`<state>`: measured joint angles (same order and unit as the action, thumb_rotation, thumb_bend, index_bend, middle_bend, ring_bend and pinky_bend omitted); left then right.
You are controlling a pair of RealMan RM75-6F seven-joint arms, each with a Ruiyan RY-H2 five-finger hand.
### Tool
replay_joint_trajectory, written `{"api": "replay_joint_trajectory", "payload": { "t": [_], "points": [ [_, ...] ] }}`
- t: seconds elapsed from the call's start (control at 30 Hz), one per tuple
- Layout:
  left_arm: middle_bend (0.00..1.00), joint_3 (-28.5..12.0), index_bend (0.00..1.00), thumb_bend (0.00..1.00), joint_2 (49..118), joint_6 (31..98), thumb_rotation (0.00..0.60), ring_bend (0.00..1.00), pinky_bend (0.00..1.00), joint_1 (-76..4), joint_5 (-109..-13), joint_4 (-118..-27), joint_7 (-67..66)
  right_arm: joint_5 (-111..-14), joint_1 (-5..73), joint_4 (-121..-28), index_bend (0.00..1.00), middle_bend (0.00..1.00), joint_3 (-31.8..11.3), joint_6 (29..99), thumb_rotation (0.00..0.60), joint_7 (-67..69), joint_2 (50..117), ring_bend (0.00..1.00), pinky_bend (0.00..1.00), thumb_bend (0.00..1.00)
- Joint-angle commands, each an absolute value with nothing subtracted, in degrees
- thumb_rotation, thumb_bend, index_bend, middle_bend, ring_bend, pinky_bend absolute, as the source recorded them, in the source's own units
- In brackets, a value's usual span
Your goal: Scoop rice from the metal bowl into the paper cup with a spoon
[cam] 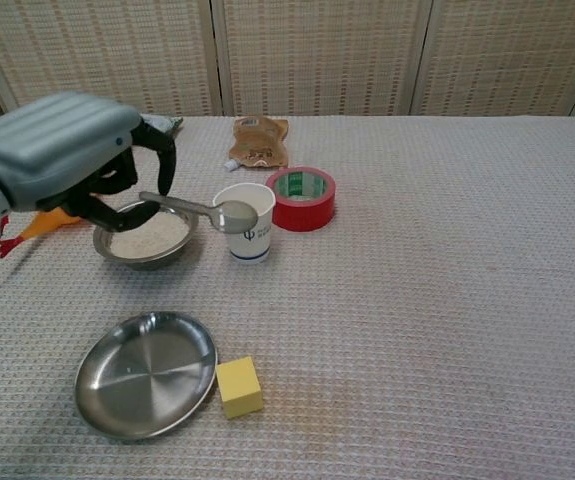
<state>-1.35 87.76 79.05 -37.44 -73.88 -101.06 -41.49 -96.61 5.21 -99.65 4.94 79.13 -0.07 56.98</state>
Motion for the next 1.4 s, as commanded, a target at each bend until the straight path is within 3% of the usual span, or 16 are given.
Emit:
{"api": "replay_joint_trajectory", "payload": {
  "t": [0.03,0.6,0.87,1.23,1.4],
  "points": [
    [1.0,2.7,0.82,0.42,84.54,75.99,0.6,1.0,1.0,-33.14,-69.93,-104.8,-44.06,-96.65,5.44,-99.66,0.0,0.0,5.06,78.8,0.503,-0.4,57.17,0.0,0.0,0.11],
    [1.0,2.48,0.8,0.43,93.23,71.39,0.6,1.0,1.0,-30.15,-64.46,-93.41,-42.35,-97.19,5.35,-99.45,0.0,0.0,5.42,79.3,0.503,0.27,57.03,0.0,0.0,0.11],
    [1.0,2.55,0.51,0.43,93.61,71.0,0.6,1.0,1.0,-29.65,-65.34,-93.73,-43.74,-96.92,5.21,-99.49,0.0,0.0,5.3,79.66,0.503,0.24,56.97,0.0,0.0,0.11],
    [1.0,2.47,0.3,0.43,93.42,71.35,0.6,1.0,1.0,-28.76,-66.67,-95.5,-44.81,-97.47,5.06,-99.43,0.0,0.0,5.46,80.24,0.503,0.69,56.8,0.0,0.0,0.11],
    [0.98,2.67,0.2,0.42,89.66,75.98,0.6,0.98,1.0,-26.41,-71.99,-97.65,-39.62,-97.59,4.83,-99.18,0.0,0.0,5.39,80.93,0.503,1.04,56.69,0.0,0.0,0.11]
  ]
}}
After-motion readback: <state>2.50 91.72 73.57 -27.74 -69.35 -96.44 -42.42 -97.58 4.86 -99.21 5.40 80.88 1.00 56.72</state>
